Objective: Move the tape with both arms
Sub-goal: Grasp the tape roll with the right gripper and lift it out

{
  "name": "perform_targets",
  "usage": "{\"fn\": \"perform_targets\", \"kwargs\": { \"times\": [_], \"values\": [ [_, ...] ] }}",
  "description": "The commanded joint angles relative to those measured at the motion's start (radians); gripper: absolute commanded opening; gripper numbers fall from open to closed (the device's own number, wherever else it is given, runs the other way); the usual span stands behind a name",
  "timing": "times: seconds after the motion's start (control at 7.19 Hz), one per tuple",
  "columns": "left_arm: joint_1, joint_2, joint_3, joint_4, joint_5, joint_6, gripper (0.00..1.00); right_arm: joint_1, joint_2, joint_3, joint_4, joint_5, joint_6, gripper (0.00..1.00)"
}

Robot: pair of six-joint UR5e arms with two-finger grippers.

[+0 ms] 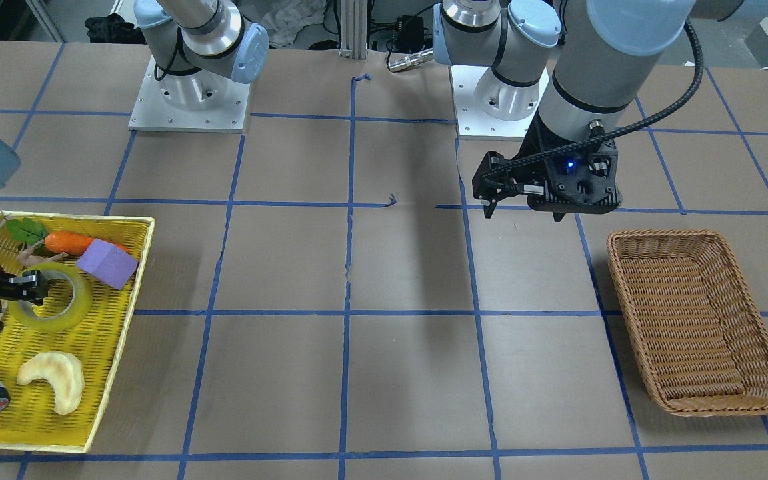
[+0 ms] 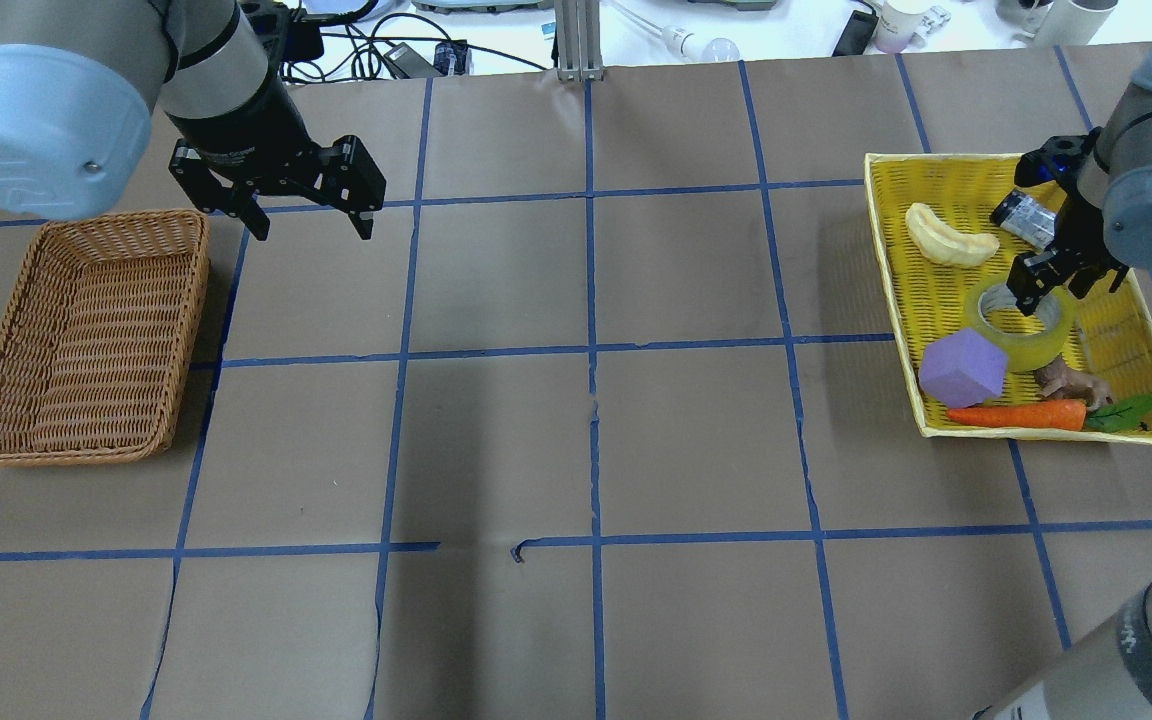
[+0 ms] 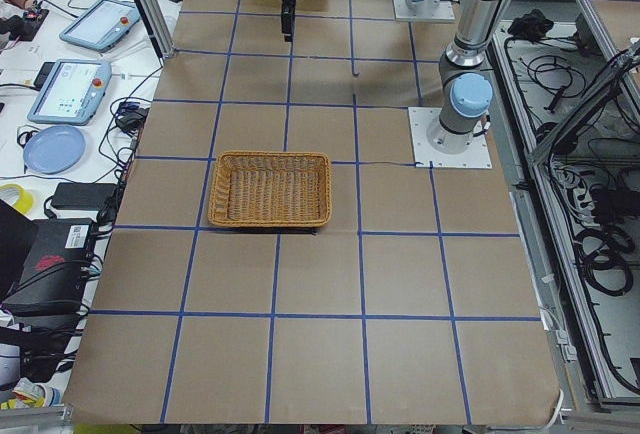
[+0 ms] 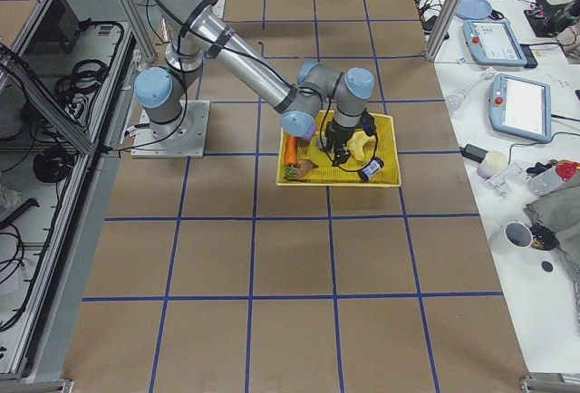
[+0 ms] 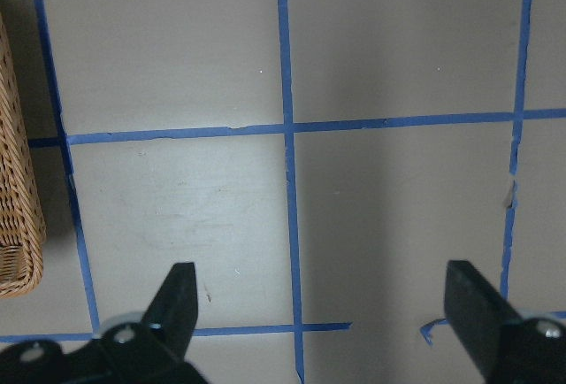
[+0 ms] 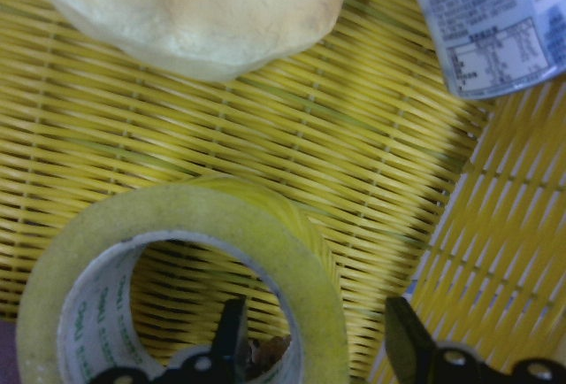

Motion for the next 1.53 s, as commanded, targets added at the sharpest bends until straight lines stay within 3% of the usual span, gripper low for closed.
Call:
{"fn": "perform_targets", "kwargs": {
  "times": [0.0, 0.42, 0.56, 0.7, 1.11, 1.39],
  "values": [
    [0.001, -0.002, -0.001, 0.0, 0.0, 0.0, 1.0, 0.0, 0.0, -0.001, 0.0, -0.012, -0.002, 0.0],
    [0.001, -0.001, -0.005, 0.002, 0.002, 0.0, 1.0, 0.015, -0.04, -0.065, 0.015, 0.017, 0.012, 0.0],
    [0.003, 0.001, -0.005, 0.002, 0.002, 0.0, 1.0, 0.032, -0.063, -0.113, 0.023, 0.108, 0.018, 0.0],
    [0.003, -0.001, -0.005, 0.003, 0.002, 0.0, 1.0, 0.082, -0.085, -0.154, 0.059, 0.141, 0.05, 0.0],
    [0.003, 0.001, -0.005, 0.003, 0.002, 0.0, 1.0, 0.359, -0.06, -0.187, 0.048, 0.182, 0.471, 0.0],
    [0.003, 0.001, -0.005, 0.003, 0.002, 0.0, 1.0, 0.505, 0.036, -0.251, 0.023, 0.207, 0.679, 0.0]
  ]
}}
